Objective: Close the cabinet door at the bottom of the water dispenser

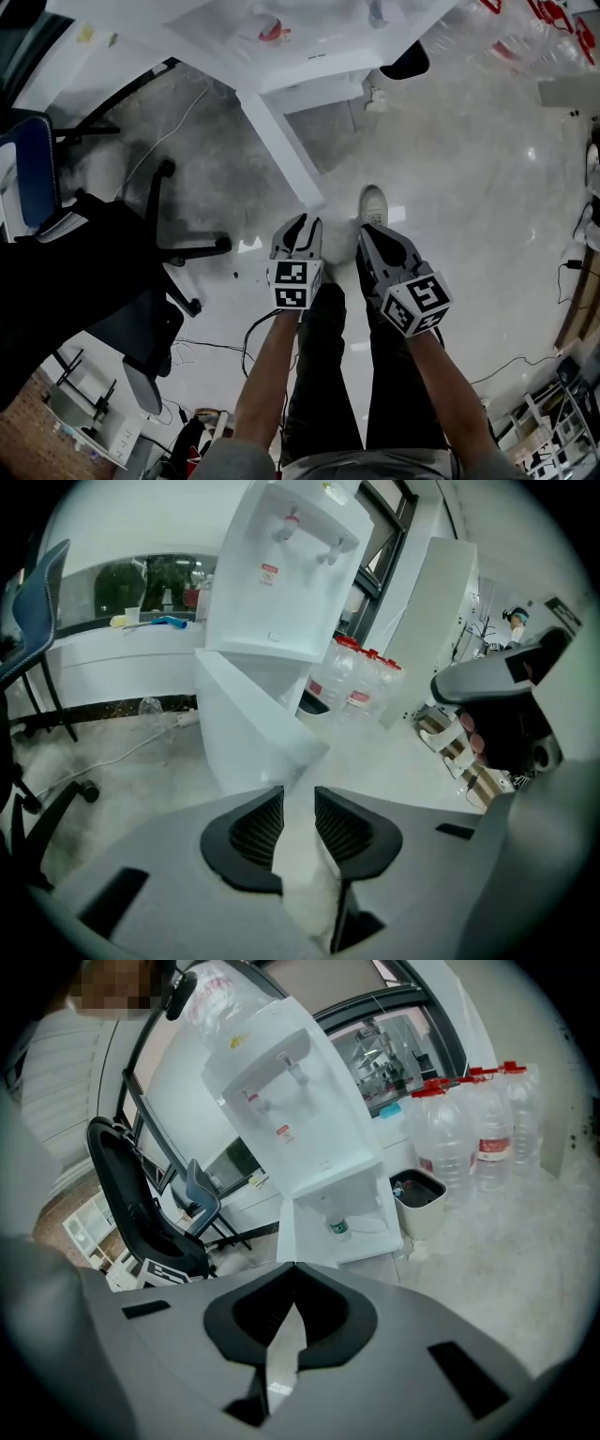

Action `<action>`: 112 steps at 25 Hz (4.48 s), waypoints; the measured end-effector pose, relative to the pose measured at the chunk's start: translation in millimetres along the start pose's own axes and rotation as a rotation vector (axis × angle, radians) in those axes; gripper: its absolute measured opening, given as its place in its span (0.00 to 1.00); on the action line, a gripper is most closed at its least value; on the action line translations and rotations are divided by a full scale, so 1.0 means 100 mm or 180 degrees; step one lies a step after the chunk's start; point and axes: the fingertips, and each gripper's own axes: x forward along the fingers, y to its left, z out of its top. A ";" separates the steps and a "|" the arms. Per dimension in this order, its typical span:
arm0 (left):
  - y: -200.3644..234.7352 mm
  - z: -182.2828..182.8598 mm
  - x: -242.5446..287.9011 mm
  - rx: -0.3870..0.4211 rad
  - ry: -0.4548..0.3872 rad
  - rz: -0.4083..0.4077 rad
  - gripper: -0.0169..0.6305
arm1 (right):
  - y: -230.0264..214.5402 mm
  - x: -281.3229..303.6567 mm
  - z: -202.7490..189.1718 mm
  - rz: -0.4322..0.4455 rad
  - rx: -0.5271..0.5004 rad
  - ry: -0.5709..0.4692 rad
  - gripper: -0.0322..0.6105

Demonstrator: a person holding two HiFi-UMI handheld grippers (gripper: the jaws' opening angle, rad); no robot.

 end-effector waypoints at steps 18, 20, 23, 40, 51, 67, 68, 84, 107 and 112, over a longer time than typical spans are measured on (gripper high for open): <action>-0.06 0.11 0.39 -0.0089 0.0163 0.0242 0.18 | -0.42 -0.04 0.04 -0.0078 0.0197 0.0012 0.06; -0.09 0.15 0.43 -0.0175 0.0161 0.0265 0.18 | -0.49 -0.06 0.07 -0.0094 0.0221 -0.0001 0.06; -0.14 0.19 0.48 -0.0324 0.0161 0.0308 0.18 | -0.59 -0.09 0.09 -0.0138 0.0255 -0.0025 0.06; -0.45 0.54 0.93 -0.0996 0.0159 0.0454 0.18 | -1.30 -0.21 0.31 -0.0403 0.0544 -0.0193 0.06; -0.65 0.94 1.35 -0.1121 0.0178 0.0450 0.18 | -1.71 -0.27 0.50 -0.0534 0.0707 -0.0267 0.06; -0.70 1.66 1.96 -0.1185 0.0059 0.0452 0.15 | -2.27 -0.26 0.74 -0.0725 0.0893 -0.0315 0.06; -0.69 1.71 2.00 -0.1177 0.0040 0.0457 0.15 | -2.29 -0.27 0.74 -0.0736 0.0905 -0.0309 0.06; -0.57 2.10 2.38 -0.1168 0.0007 0.0486 0.08 | -2.56 -0.13 0.92 -0.0777 0.0989 -0.0304 0.06; -0.44 2.33 2.54 -0.1132 0.0003 0.0505 0.04 | -2.69 -0.01 1.14 -0.0788 0.1006 -0.0305 0.06; -0.51 2.22 2.36 -0.1145 0.0040 0.0410 0.04 | -2.59 0.00 1.15 -0.0771 0.0977 -0.0312 0.06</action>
